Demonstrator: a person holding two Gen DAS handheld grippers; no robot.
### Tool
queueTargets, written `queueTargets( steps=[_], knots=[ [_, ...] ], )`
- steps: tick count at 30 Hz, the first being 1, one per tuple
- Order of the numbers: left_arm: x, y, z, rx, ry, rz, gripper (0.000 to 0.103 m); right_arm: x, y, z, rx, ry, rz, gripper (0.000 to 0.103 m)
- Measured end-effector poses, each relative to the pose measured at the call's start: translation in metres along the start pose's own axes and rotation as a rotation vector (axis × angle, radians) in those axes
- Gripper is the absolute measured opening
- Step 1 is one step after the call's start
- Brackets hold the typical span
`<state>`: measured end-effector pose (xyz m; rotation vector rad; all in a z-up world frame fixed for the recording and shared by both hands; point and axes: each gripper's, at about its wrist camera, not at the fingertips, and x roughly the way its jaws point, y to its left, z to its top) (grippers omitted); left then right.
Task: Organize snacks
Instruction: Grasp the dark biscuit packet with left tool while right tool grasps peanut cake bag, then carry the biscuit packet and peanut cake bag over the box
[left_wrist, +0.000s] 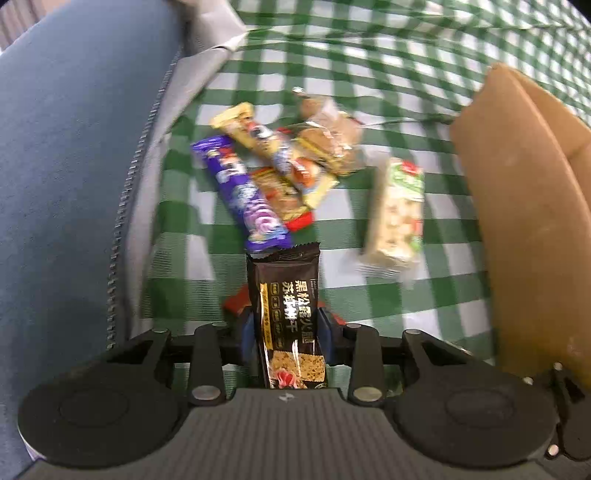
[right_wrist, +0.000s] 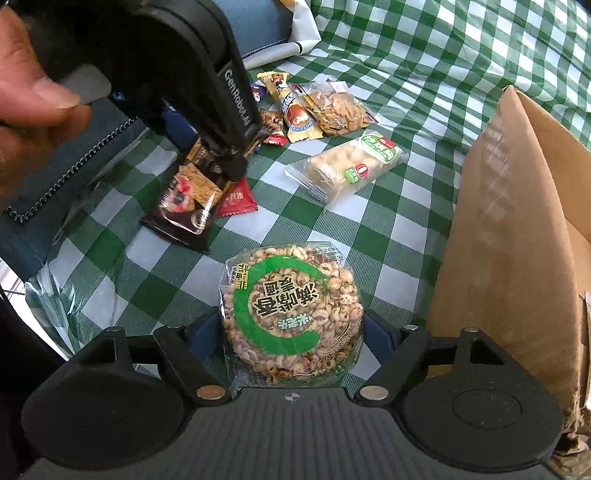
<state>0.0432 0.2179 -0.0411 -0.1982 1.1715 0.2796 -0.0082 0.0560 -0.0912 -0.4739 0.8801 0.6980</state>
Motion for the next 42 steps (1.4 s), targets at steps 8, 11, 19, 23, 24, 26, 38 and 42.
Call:
queueTargets(
  steps=[8,11,19,23,24,26,38,42],
  knots=[
    [0.008,0.001,0.0,0.022,0.042,-0.001,0.053,0.001,0.002,-0.002,-0.004,0.015,0.003,0.082],
    [0.014,-0.011,-0.005,0.103,0.065,0.027,0.054,0.003,0.001,-0.001,-0.003,0.02,0.004,0.082],
    [0.011,-0.011,-0.004,0.102,0.036,0.03,0.043,0.003,0.0,-0.001,-0.006,0.01,0.006,0.081],
    [-0.001,-0.003,0.001,0.039,-0.015,0.005,0.043,-0.004,-0.001,0.001,0.006,-0.033,-0.004,0.081],
    [-0.004,0.0,0.002,0.019,-0.033,-0.007,0.043,-0.006,-0.002,0.002,0.013,-0.043,-0.003,0.081],
    [-0.01,0.002,0.006,-0.015,-0.065,-0.029,0.043,-0.011,-0.003,0.004,0.023,-0.065,-0.003,0.081],
    [-0.045,0.011,0.019,-0.14,-0.278,-0.09,0.043,-0.052,-0.012,0.018,0.058,-0.246,-0.018,0.081],
    [-0.06,0.014,0.019,-0.174,-0.353,-0.098,0.043,-0.074,-0.024,0.033,0.085,-0.278,-0.023,0.081]
  ],
)
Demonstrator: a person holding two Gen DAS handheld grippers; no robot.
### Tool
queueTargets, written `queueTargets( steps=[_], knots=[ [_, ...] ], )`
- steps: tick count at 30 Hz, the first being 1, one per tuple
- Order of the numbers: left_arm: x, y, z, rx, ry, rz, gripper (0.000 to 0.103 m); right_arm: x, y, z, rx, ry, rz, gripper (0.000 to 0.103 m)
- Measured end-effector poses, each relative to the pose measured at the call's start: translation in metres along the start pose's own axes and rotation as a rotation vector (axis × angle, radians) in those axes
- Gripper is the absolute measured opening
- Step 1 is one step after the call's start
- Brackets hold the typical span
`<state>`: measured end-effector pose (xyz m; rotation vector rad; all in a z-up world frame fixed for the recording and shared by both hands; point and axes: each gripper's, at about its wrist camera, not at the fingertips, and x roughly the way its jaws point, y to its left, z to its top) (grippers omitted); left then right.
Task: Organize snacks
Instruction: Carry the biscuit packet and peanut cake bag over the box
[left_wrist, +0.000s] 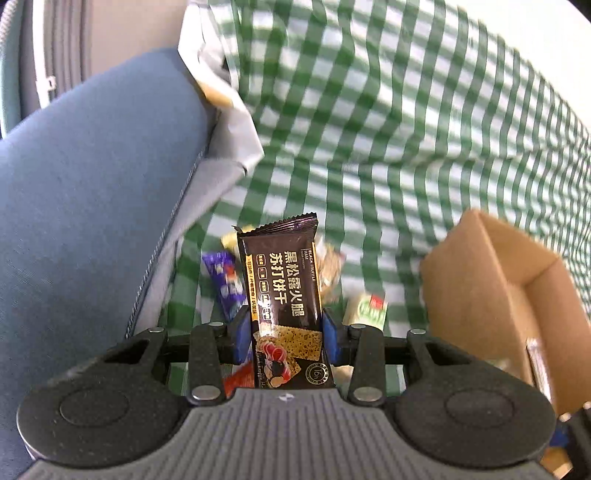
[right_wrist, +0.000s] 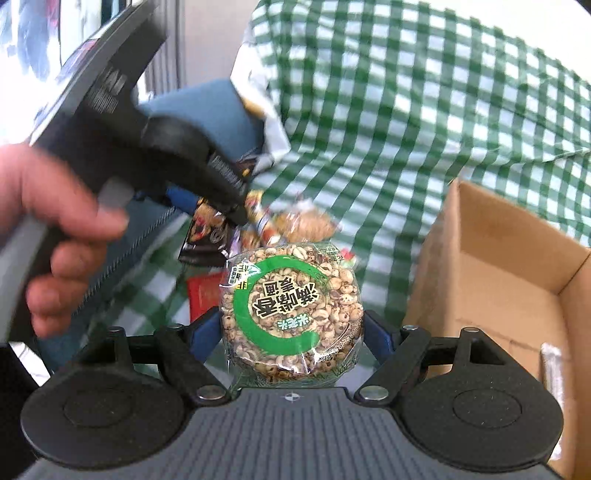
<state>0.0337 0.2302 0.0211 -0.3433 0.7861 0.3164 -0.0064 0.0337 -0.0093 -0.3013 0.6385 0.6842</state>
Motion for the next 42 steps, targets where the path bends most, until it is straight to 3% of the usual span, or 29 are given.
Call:
queueTargets(
  steps=[6,12,16,19,25,37,42],
  knots=[
    [-0.009,-0.006,0.002,-0.003,-0.041,-0.011,0.043,-0.036,-0.047,0.03,0.071,-0.095,-0.009,0.081],
    [-0.019,-0.031,-0.003,0.023,-0.072,-0.056,0.043,-0.057,-0.106,0.028,0.025,-0.205,-0.128,0.081],
    [-0.022,-0.052,-0.01,0.037,-0.082,-0.091,0.043,-0.05,-0.147,0.007,0.083,-0.193,-0.213,0.081],
    [-0.022,-0.071,-0.014,0.049,-0.088,-0.122,0.043,-0.05,-0.172,-0.008,0.186,-0.145,-0.229,0.081],
    [-0.021,-0.104,-0.021,0.083,-0.111,-0.181,0.043,-0.06,-0.201,-0.023,0.271,-0.15,-0.281,0.081],
    [-0.026,-0.145,-0.028,0.122,-0.173,-0.304,0.043,-0.085,-0.226,-0.043,0.265,-0.161,-0.393,0.081],
    [-0.028,-0.155,-0.031,0.161,-0.188,-0.322,0.043,-0.09,-0.234,-0.048,0.277,-0.159,-0.419,0.081]
  ],
)
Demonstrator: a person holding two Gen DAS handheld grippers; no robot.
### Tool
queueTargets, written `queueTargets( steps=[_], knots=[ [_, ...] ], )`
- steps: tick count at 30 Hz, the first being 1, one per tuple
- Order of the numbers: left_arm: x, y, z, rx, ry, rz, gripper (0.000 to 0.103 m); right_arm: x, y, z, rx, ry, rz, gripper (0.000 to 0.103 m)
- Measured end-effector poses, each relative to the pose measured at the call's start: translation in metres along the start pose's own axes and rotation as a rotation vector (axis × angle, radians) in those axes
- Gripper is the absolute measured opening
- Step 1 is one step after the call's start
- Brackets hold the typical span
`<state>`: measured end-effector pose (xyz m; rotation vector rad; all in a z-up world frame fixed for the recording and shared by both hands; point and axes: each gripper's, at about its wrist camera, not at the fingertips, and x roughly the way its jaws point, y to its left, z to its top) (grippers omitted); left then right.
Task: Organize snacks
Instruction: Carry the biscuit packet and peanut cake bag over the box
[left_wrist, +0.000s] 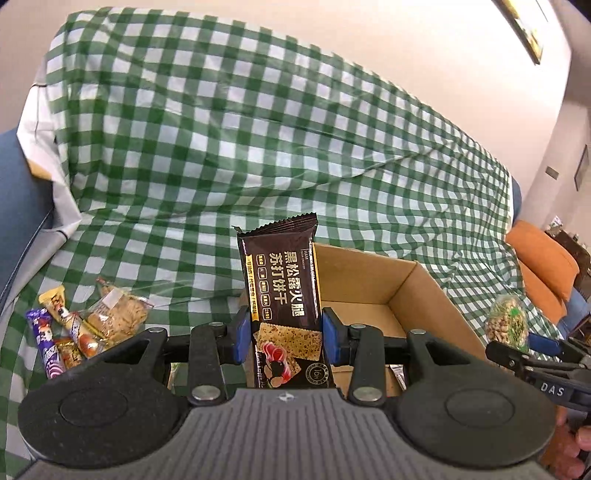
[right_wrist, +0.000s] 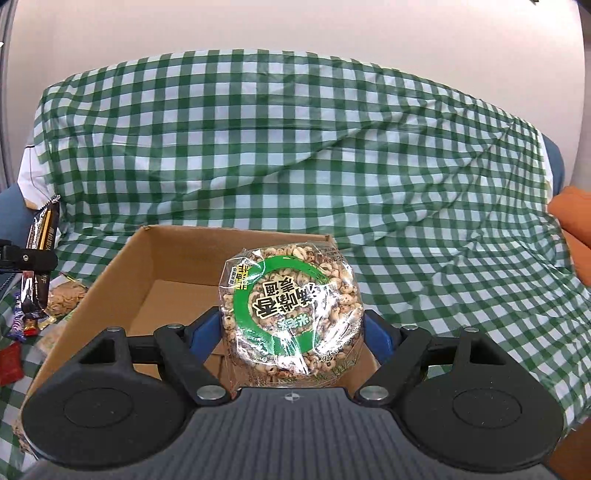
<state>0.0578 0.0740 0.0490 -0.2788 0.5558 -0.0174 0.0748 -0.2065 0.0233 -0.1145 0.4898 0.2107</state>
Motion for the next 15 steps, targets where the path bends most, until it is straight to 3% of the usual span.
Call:
queueTargets(
  steps=[15],
  knots=[
    [-0.005,-0.001,0.0,0.028,-0.044,-0.036,0.043,0.006,0.009,0.002,-0.025,-0.015,0.0,0.081]
  ],
)
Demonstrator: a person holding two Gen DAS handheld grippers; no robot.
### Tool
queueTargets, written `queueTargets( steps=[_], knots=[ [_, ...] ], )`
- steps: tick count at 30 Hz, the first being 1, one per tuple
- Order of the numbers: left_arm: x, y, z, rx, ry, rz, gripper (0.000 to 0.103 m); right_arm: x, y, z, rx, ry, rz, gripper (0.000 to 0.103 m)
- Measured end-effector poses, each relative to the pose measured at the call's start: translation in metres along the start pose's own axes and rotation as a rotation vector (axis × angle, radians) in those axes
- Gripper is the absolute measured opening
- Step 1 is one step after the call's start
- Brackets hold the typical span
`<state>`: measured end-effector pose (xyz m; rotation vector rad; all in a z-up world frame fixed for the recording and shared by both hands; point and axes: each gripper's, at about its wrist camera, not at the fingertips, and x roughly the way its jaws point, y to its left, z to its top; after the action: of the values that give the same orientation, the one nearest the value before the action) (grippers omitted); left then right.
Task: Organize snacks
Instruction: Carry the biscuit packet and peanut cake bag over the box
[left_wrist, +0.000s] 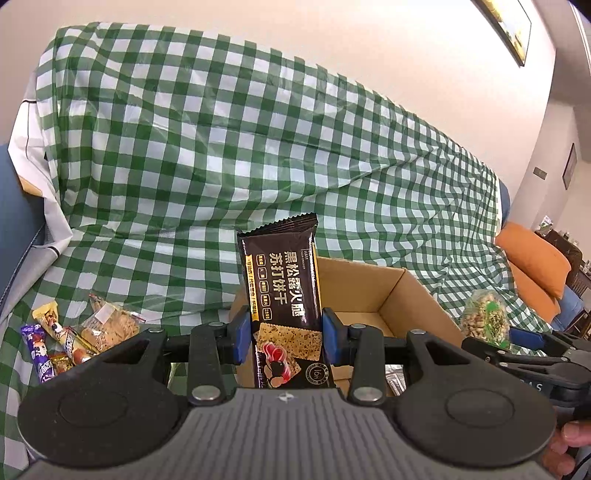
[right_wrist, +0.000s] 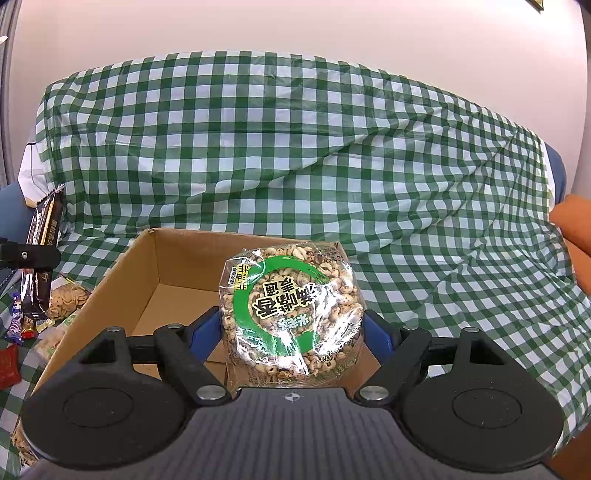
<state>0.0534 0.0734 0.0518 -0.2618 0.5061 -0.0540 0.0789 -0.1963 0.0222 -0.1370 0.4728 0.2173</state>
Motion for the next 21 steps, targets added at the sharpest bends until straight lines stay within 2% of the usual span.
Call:
queueTargets(
  steps=[21],
  knots=[
    [0.005,-0.016,-0.004,0.072,-0.017,-0.086,0.043,0.0,0.003,0.001,0.016,-0.011,-0.031,0.081]
  ],
)
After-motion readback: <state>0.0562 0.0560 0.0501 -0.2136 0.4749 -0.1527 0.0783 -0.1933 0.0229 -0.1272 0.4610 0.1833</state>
